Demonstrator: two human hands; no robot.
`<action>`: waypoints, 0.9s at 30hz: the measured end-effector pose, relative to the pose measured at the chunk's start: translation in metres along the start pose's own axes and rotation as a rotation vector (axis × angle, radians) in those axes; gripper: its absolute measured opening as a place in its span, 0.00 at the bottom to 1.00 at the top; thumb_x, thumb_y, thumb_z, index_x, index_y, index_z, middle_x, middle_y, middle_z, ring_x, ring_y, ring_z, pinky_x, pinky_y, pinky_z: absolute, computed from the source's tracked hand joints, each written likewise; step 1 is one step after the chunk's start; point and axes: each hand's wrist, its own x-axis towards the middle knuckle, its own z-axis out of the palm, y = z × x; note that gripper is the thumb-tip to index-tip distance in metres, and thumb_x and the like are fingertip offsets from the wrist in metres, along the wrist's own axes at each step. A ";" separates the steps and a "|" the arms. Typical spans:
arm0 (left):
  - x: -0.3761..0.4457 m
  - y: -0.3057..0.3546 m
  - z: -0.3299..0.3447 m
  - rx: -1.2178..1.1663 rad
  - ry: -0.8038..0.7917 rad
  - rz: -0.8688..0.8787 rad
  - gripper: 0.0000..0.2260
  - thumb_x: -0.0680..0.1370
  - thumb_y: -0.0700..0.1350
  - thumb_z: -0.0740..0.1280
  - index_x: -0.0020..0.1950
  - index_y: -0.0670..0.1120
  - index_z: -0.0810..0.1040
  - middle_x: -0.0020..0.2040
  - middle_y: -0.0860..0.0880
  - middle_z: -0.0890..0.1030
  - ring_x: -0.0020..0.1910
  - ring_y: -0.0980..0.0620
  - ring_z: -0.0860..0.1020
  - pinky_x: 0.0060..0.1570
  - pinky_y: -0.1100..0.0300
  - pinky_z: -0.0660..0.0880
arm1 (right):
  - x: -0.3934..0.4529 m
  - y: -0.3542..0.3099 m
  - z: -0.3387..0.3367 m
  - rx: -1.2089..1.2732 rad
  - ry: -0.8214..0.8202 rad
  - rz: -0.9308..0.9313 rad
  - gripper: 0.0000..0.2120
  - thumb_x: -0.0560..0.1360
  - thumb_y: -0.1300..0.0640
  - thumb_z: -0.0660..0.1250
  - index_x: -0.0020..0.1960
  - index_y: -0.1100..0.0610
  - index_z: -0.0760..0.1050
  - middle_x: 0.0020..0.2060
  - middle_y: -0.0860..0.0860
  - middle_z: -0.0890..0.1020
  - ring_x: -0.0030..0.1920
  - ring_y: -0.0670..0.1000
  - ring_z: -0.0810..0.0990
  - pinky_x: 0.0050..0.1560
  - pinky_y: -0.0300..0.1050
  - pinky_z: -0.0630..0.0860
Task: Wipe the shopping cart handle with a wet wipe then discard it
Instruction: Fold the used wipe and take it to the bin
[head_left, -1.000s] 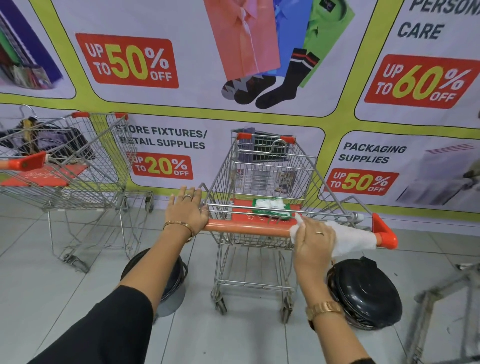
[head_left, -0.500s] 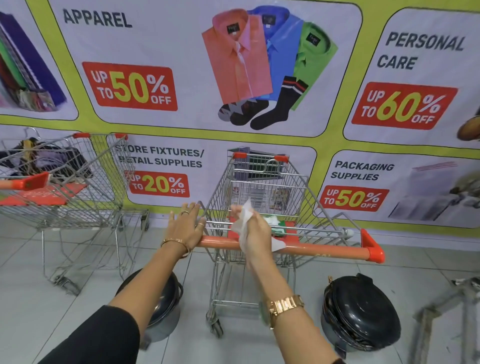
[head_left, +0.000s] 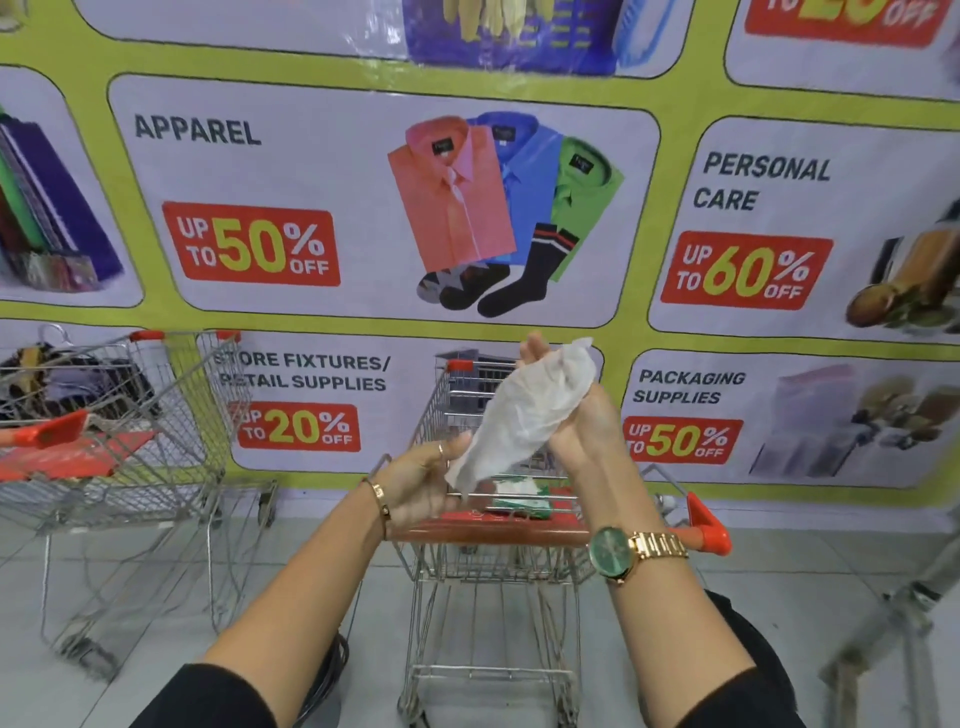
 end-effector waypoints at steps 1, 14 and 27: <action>0.002 0.002 0.003 0.027 0.010 0.015 0.08 0.71 0.43 0.63 0.44 0.41 0.79 0.31 0.48 0.84 0.29 0.51 0.83 0.34 0.57 0.83 | 0.000 -0.005 -0.004 -0.015 0.040 -0.055 0.16 0.81 0.52 0.51 0.58 0.60 0.71 0.46 0.52 0.79 0.48 0.49 0.78 0.58 0.45 0.75; 0.096 0.013 0.129 0.330 0.008 0.031 0.06 0.77 0.40 0.63 0.40 0.42 0.74 0.33 0.46 0.71 0.17 0.59 0.73 0.21 0.69 0.74 | -0.029 -0.128 -0.101 -0.046 0.420 -0.326 0.16 0.81 0.59 0.52 0.66 0.64 0.66 0.69 0.60 0.67 0.69 0.56 0.67 0.67 0.55 0.64; 0.268 -0.046 0.302 0.478 -0.126 -0.122 0.05 0.75 0.42 0.66 0.40 0.43 0.74 0.36 0.47 0.74 0.20 0.57 0.76 0.23 0.67 0.75 | -0.049 -0.302 -0.252 -0.027 0.558 -0.510 0.07 0.78 0.65 0.59 0.55 0.65 0.69 0.50 0.60 0.78 0.56 0.60 0.77 0.50 0.54 0.77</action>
